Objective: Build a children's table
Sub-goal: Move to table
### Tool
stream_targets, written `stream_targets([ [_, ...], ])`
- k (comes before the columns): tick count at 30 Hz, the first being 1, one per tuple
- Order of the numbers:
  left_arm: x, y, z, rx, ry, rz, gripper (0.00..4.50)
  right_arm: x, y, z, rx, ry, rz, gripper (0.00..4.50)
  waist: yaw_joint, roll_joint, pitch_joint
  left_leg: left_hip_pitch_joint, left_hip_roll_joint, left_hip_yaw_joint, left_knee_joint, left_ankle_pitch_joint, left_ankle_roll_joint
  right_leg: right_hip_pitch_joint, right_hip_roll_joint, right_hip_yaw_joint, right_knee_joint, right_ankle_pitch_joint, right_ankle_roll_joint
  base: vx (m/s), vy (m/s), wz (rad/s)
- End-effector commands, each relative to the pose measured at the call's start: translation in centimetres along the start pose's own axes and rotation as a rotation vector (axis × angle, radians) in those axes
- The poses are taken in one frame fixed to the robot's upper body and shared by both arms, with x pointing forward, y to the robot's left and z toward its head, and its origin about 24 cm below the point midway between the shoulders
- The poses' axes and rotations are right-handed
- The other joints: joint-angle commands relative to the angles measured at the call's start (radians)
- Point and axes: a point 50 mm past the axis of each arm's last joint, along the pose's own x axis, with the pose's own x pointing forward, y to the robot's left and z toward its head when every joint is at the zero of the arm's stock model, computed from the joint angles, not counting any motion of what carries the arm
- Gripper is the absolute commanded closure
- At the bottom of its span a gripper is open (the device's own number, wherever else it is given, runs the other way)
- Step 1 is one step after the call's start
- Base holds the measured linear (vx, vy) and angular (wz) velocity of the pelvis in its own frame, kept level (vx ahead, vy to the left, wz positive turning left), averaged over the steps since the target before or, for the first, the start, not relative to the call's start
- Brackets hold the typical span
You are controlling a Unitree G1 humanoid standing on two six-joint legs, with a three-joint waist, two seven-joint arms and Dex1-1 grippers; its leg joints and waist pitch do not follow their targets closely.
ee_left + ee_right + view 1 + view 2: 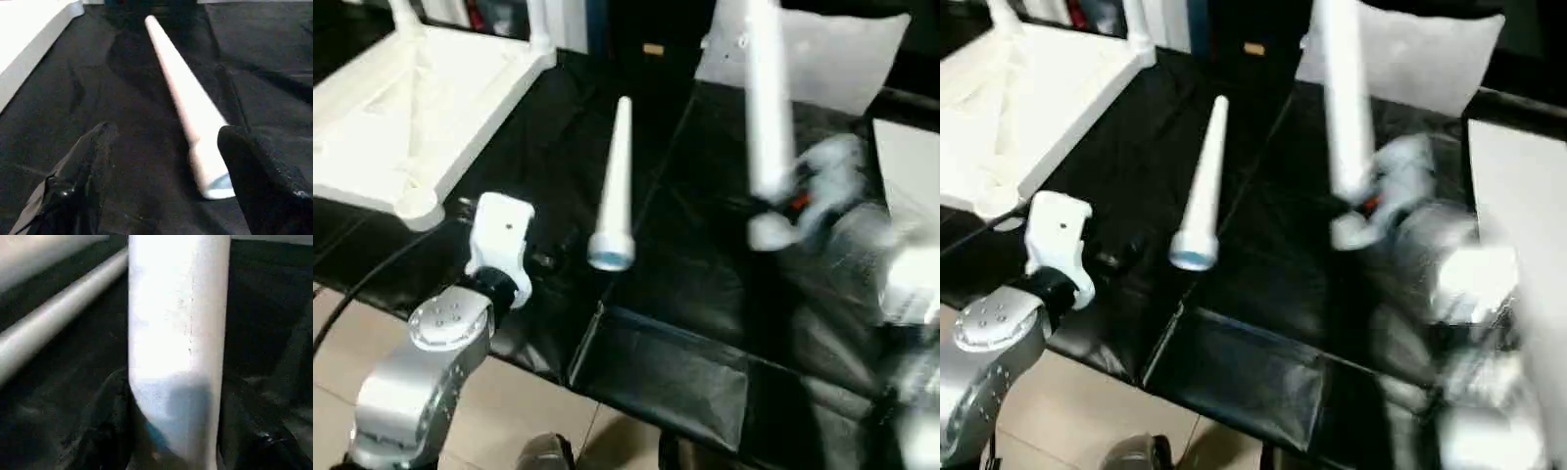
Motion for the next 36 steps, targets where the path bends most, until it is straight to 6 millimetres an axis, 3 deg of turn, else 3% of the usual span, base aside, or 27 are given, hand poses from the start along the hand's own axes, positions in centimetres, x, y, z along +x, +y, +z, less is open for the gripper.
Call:
stream_targets([
  [1, -0.1, 0.4, 0.4, 0.015, -0.027, 0.024, 0.89, -1.3, 0.1, 0.2, 0.016, -0.018, -0.067, 2.61, 0.016, -0.016, -0.072, 0.017, -0.04, 0.011, -0.008, -0.26, -0.009, 0.07, -0.063, 0.132, -0.122, -0.487, -0.114, -0.012, 0.051, -0.47],
  [3, -0.1, 0.6, 0.4, 0.027, -0.026, 0.028, 0.89, -2.1, 1.4, -0.5, 0.006, -0.02, -0.07, 2.61, 0.047, -0.034, -0.052, -0.032, -0.066, -0.08, 0.088, -0.214, 0.051, 0.128, -0.146, 0.29, -0.172, -0.77, -0.08, -0.013, 0.117, -0.53],
  [5, 0.0, 1.1, 0.4, 0.039, -0.025, 0.038, 0.89, -2.9, 3.1, -0.8, 0.044, -0.022, -0.085, 2.61, 0.041, -0.011, -0.058, -0.034, -0.095, -0.129, 0.093, -0.166, 0.058, 0.116, -0.095, 0.319, -0.171, -0.713, -0.09, -0.019, 0.157, -0.5],
  [6, 0.0, 1.2, 0.4, 0.042, -0.026, 0.04, 0.89, -3.2, 3.5, -1.0, 0.048, -0.014, -0.089, 2.61, 0.019, 0.005, -0.06, 0.004, -0.112, -0.133, 0.028, -0.139, 0.089, 0.093, -0.019, 0.293, -0.173, -0.656, -0.066, -0.049, 0.273, -0.66],
  [7, 0.1, 1.2, 0.4, 0.042, -0.027, 0.041, 0.89, -3.2, 3.6, -1.2, 0.045, -0.004, -0.09, 2.61, 0.012, 0.031, -0.061, 0.043, -0.111, -0.129, -0.028, -0.136, 0.118, 0.068, 0.034, 0.247, -0.156, -0.59, -0.04, -0.064, 0.319, -0.61],
  [8, 0.1, 1.3, 0.4, 0.041, -0.028, 0.043, 0.89, -3.4, 3.8, -1.3, 0.044, 0.009, -0.094, 2.61, -0.046, 0.062, -0.067, 0.11, -0.051, -0.109, -0.097, -0.134, 0.234, -0.049, 0.095, 0.051, 0.012, -0.413, -0.01, -0.125, 0.504, -0.87],
  [9, 0.0, 1.3, 0.4, 0.04, -0.027, 0.047, 0.89, -3.6, 4.0, -1.4, 0.049, 0.017, -0.095, 2.61, -0.06, 0.087, -0.064, 0.04, 0.006, -0.077, -0.161, -0.18, 0.252, -0.028, 0.03, -0.079, 0.178, -0.324, -0.031, -0.093, 0.349, -0.54],
  [10, 0.0, 1.3, 0.3, 0.038, -0.026, 0.052, 0.89, -3.8, 4.2, -1.5, 0.061, 0.023, -0.103, 2.61, -0.063, 0.064, -0.069, 0.064, 0.03, -0.077, -0.151, -0.155, 0.258, -0.027, 0.004, -0.11, 0.173, -0.275, -0.057, -0.109, 0.32, -0.46],
  [11, -0.1, 1.3, 0.3, 0.035, -0.025, 0.055, 0.89, -3.9, 4.3, -1.6, 0.068, 0.025, -0.11, 2.61, -0.063, 0.065, -0.049, 0.077, 0.04, -0.023, -0.16, -0.165, 0.198, -0.035, -0.022, -0.169, 0.169, -0.215, -0.102, -0.074, 0.268, -0.59],
  [12, -0.2, 1.4, 0.2, 0.03, -0.023, 0.06, 0.89, -4.0, 4.3, -1.6, 0.077, 0.028, -0.119, 2.61, -0.061, 0.056, -0.055, 0.095, 0.038, -0.018, -0.177, -0.254, 0.098, 0.01, -0.041, -0.196, 0.145, -0.175, -0.117, -0.074, 0.268, -0.59],
  [13, -0.3, 1.4, 0.1, 0.031, -0.019, 0.068, 0.89, -4.1, 4.5, -1.7, 0.077, 0.028, -0.098, 2.61, -0.06, 0.057, -0.064, 0.115, 0.036, -0.002, -0.193, -0.287, 0.008, 0.022, -0.053, -0.197, 0.124, -0.169, -0.122, -0.061, 0.252, -0.8],
  [14, -0.5, 1.4, 0.0, 0.028, -0.017, 0.076, 0.89, -4.2, 4.6, -1.8, 0.076, 0.034, -0.081, 2.61, -0.039, 0.008, -0.089, 0.1, 0.002, 0.033, -0.13, -0.288, -0.201, 0.08, -0.179, -0.098, 0.038, -0.258, -0.178, -0.066, 0.212, -0.79],
  [15, -0.5, 1.4, 0.0, 0.024, -0.015, 0.08, 0.89, -4.2, 4.7, -1.8, 0.073, 0.036, -0.07, 2.61, 0.009, -0.01, -0.091, -0.025, -0.075, -0.131, 0.138, -0.218, -0.075, 0.168, -0.371, 0.125, -0.108, -0.397, -0.185, -0.066, 0.212, -0.79],
  [16, -0.6, 1.4, 0.0, 0.02, -0.014, 0.084, 0.89, -4.3, 4.8, -1.8, 0.07, 0.038, -0.06, 2.61, 0.008, 0.025, -0.094, -0.086, -0.088, -0.193, 0.199, -0.176, -0.041, 0.209, -0.42, 0.094, -0.113, -0.292, -0.19, -0.02, 0.145, -0.7],
  [17, -0.7, 1.4, -0.1, 0.016, -0.013, 0.091, 0.89, -4.3, 4.9, -1.8, 0.063, 0.037, -0.048, 2.61, -0.025, 0.029, -0.049, -0.109, -0.101, -0.221, 0.222, -0.138, -0.098, 0.198, -0.349, -0.02, -0.116, -0.137, -0.14, -0.029, 0.158, -0.5],
  [18, -0.8, 1.4, -0.1, 0.013, -0.015, 0.098, 0.89, -4.3, 5.1, -2.0, 0.066, 0.045, -0.041, 2.61, -0.027, -0.001, -0.045, -0.05, -0.101, -0.194, 0.172, -0.135, -0.106, 0.162, -0.276, -0.076, -0.133, -0.131, -0.181, -0.029, 0.158, -0.5],
  [20, -1.0, 1.6, 0.0, 0.012, -0.021, 0.124, 0.89, -4.1, 5.7, -2.4, 0.065, 0.081, -0.009, 2.61, -0.017, 0.026, -0.065, -0.047, -0.078, -0.171, 0.041, 0.026, 0.015, 0.187, -0.203, -0.092, -0.127, -0.226, -0.305, -0.058, 0.273, -0.21],
  [21, -1.0, 1.7, 0.0, 0.012, -0.023, 0.134, 0.89, -4.1, 5.9, -2.5, 0.06, 0.091, 0.0, 2.61, -0.02, 0.056, -0.069, -0.018, -0.05, -0.16, -0.05, 0.127, 0.158, 0.167, -0.145, -0.1, -0.117, -0.308, -0.333, -0.052, 0.302, -0.11],
  [22, -1.1, 1.8, 0.0, 0.006, -0.018, 0.149, 0.89, -4.0, 6.0, -2.6, 0.053, 0.099, 0.009, 2.61, -0.041, 0.053, -0.054, -0.002, -0.049, -0.147, -0.09, 0.07, 0.247, 0.136, -0.08, -0.126, -0.097, -0.356, -0.297, -0.045, 0.291, 0.11],
  [23, -1.2, 1.9, -0.1, -0.005, -0.012, 0.176, 0.89, -3.9, 6.1, -2.8, 0.031, 0.108, 0.016, 2.61, -0.076, 0.1, -0.079, 0.102, -0.019, -0.176, -0.1, 0.052, 0.366, 0.071, 0.001, -0.152, 0.017, -0.317, -0.226, -0.026, 0.27, 0.07],
  [24, -1.3, 1.9, -0.1, -0.011, -0.018, 0.185, 0.89, -3.9, 6.2, -2.8, 0.019, 0.113, 0.02, 2.61, -0.089, 0.094, -0.077, 0.11, 0.005, -0.209, -0.102, 0.101, 0.461, 0.036, 0.005, -0.152, 0.092, -0.24, -0.126, -0.026, 0.27, 0.07],
  [25, -1.3, 1.9, -0.1, -0.019, -0.024, 0.187, 0.89, -3.9, 6.2, -2.9, 0.007, 0.114, 0.024, 2.61, -0.07, 0.094, -0.06, 0.079, 0.035, -0.196, -0.114, 0.114, 0.479, 0.019, -0.007, -0.142, 0.111, -0.219, -0.079, -0.029, 0.262, 0.07],
  [28, -1.4, 1.8, -0.2, -0.009, -0.017, 0.213, 0.89, -3.9, 6.1, -3.0, -0.056, 0.099, 0.034, 2.61, -0.051, 0.053, -0.068, 0.067, 0.054, -0.208, -0.108, 0.055, 0.415, 0.044, -0.067, -0.085, 0.053, -0.151, -0.09, -0.057, 0.189, 0.07],
  [29, -1.4, 1.8, -0.2, -0.008, -0.017, 0.216, 0.89, -3.9, 6.1, -3.1, -0.056, 0.101, 0.035, 2.61, -0.027, 0.029, -0.064, 0.031, 0.035, -0.19, -0.082, -0.033, 0.309, 0.074, -0.145, -0.019, -0.037, -0.143, -0.154, -0.071, 0.137, 0.05],
  [30, -1.4, 1.6, -0.3, -0.019, -0.019, 0.218, 0.89, -3.9, 6.0, -3.5, -0.028, 0.119, 0.042, 2.61, -0.031, 0.019, -0.063, -0.005, 0.005, -0.167, -0.073, -0.078, 0.204, 0.118, -0.177, -0.01, -0.045, -0.143, -0.252, -0.071, 0.137, 0.05],
  [32, -1.4, 1.4, -0.5, -0.036, -0.017, 0.218, 0.89, -3.8, 5.6, -4.1, 0.002, 0.157, 0.03, 2.61, -0.031, 0.036, -0.058, 0.008, 0.02, -0.168, -0.089, -0.235, 0.081, 0.108, -0.152, -0.023, -0.046, -0.234, -0.285, -0.083, 0.109, 0.01],
  [36, -1.2, 0.8, -0.5, -0.037, -0.012, 0.187, 0.89, -3.4, 3.2, -4.0, -0.042, 0.193, -0.065, 2.61, -0.047, 0.045, -0.045, 0.023, 0.011, -0.178, -0.121, -0.562, -0.116, 0.089, -0.136, -0.029, -0.058, -0.367, -0.146, -0.067, 0.084, -0.02],
])
